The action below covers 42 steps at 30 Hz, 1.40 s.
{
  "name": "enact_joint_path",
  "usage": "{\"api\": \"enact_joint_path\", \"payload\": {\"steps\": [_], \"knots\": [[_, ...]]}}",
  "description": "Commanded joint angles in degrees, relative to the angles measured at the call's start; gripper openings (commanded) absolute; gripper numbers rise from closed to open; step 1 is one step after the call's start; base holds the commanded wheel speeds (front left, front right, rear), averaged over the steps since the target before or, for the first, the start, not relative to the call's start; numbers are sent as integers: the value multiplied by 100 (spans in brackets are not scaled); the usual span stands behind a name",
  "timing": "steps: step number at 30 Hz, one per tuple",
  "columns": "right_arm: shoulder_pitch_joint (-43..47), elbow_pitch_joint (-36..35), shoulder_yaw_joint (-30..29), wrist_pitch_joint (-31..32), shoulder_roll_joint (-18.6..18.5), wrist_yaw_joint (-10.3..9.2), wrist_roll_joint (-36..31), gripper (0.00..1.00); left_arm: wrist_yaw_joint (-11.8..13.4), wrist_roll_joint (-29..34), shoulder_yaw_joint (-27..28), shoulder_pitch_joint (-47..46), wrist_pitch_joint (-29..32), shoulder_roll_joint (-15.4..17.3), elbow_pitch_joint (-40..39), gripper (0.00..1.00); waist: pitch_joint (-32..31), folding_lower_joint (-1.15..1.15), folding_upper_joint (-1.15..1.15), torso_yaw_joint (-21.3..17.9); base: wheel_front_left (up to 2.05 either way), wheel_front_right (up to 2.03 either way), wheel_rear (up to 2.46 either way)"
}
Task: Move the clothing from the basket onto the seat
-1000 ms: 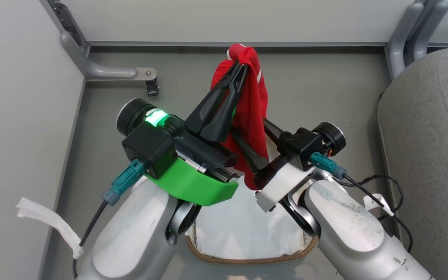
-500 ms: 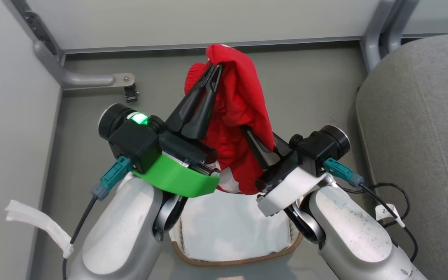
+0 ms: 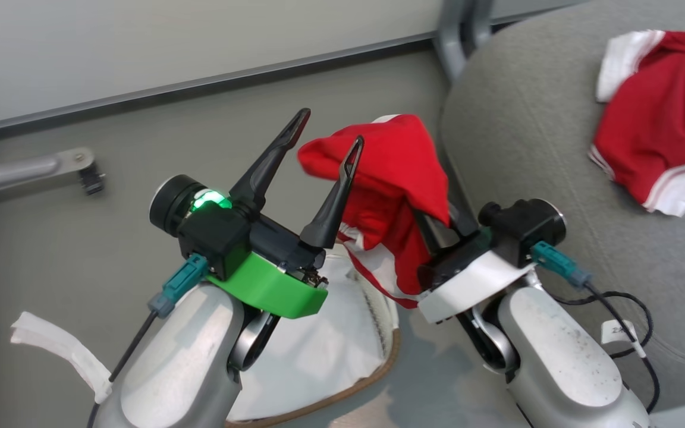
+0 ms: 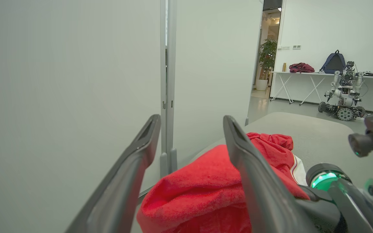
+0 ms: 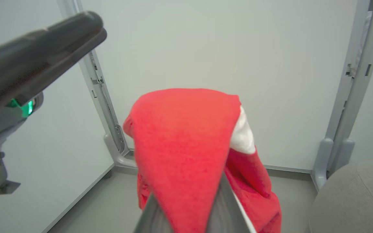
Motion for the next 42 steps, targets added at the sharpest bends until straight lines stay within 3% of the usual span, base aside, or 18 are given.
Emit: {"api": "enact_joint_path", "payload": {"steps": [1, 8, 14, 23, 30, 42], "knots": [[112, -55, -89, -12, -19, -7, -27, 0, 5, -26, -34, 85, 5, 64, 26, 100, 131, 0, 0, -851, 0, 0, 0], [458, -158, -411, -12, -14, -7, -63, 0, 6, 21, -194, 115, 5, 208, 93, 100, 232, 0, 0, -1676, 0, 0, 0], [833, -311, -944, -12, -17, -7, -81, 0, 6, -57, -501, 40, 5, 147, 179, 100, 309, 0, 0, -2014, 0, 0, 0], [1310, -543, -1826, -12, -15, -7, -337, 0, 6, -207, -909, -128, 5, 94, 308, 100, 435, 0, 0, -2069, 0, 0, 0], [623, -48, -2262, -13, -95, -8, -714, 0, 6, -164, -799, -12, 5, 268, 372, 100, 671, 0, 0, -2044, 0, 0, 0], [-1624, 1235, -3108, -12, -1281, -8, -1319, 0, 5, -100, -737, -196, 5, 577, 347, 100, 1367, 0, 0, -1472, 0, 0, 0]]}}
